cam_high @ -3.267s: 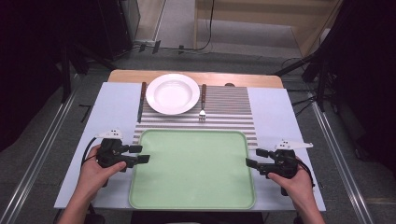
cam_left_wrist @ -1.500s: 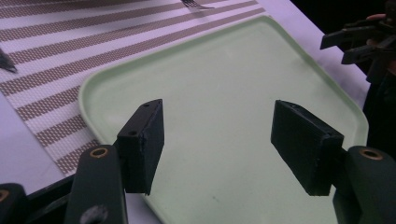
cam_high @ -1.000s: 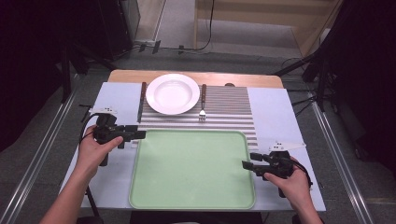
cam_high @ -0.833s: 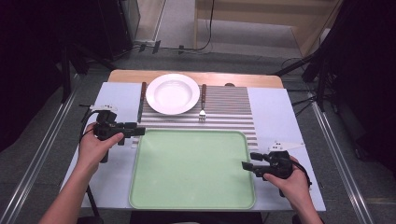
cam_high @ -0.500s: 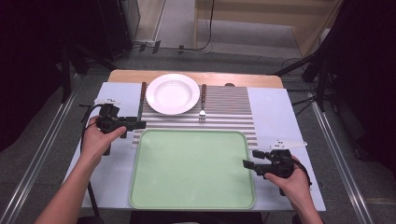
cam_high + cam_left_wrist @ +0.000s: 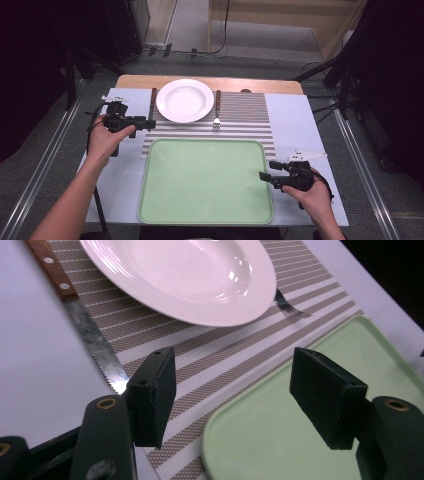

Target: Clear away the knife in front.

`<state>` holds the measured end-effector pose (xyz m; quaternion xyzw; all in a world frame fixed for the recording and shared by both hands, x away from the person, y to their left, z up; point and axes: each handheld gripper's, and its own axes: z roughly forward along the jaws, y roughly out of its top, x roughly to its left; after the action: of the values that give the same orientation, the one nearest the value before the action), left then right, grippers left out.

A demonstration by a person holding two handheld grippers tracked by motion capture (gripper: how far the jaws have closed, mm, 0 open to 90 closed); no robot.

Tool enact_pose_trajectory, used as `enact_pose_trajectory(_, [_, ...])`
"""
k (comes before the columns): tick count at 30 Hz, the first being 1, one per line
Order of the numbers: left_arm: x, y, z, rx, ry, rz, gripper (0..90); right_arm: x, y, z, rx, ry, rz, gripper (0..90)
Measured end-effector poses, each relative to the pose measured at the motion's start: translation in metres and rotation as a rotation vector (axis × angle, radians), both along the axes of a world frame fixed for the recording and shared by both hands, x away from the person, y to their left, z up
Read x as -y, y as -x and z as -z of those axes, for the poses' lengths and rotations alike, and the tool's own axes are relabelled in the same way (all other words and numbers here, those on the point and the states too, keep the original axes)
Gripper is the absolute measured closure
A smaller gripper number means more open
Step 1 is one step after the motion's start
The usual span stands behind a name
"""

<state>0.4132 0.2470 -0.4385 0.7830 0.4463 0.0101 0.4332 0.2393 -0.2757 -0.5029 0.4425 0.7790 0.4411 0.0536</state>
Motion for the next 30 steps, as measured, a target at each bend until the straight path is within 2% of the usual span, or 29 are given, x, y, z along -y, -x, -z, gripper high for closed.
enact_pose_trajectory(2, [0.001,-0.003,-0.002,0.003,-0.004,0.002,34.4,0.000,0.000,0.000,-0.010,0.003,0.000,36.8])
enact_pose_trajectory(11, [0.001,-0.017,-0.006,0.007,-0.010,-0.012,34.4,0.000,0.001,0.001,-0.009,-0.012,0.017,37.7])
enact_pose_trajectory(15, [-0.001,-0.024,-0.005,0.005,-0.008,-0.026,34.5,0.000,0.002,0.001,-0.028,-0.038,0.038,39.4])
enact_pose_trajectory(17, [-0.002,-0.028,-0.005,0.003,-0.018,-0.036,34.5,0.001,0.002,0.001,-0.039,-0.032,0.036,40.7])
enact_pose_trajectory(21, [-0.004,-0.037,-0.003,0.004,-0.030,-0.053,34.5,0.000,0.001,0.000,-0.009,-0.020,0.014,40.6])
enact_pose_trajectory(24, [-0.004,-0.043,-0.004,0.007,-0.047,-0.062,34.5,-0.001,0.000,0.000,-0.003,-0.007,0.005,38.8])
enact_pose_trajectory(28, [-0.006,-0.053,-0.003,0.011,-0.047,-0.081,34.5,-0.001,-0.001,0.002,-0.011,-0.005,-0.001,37.9])
enact_pose_trajectory(30, [-0.006,-0.059,-0.002,0.006,-0.055,-0.093,34.4,-0.001,-0.002,0.001,0.005,-0.006,-0.002,35.4])
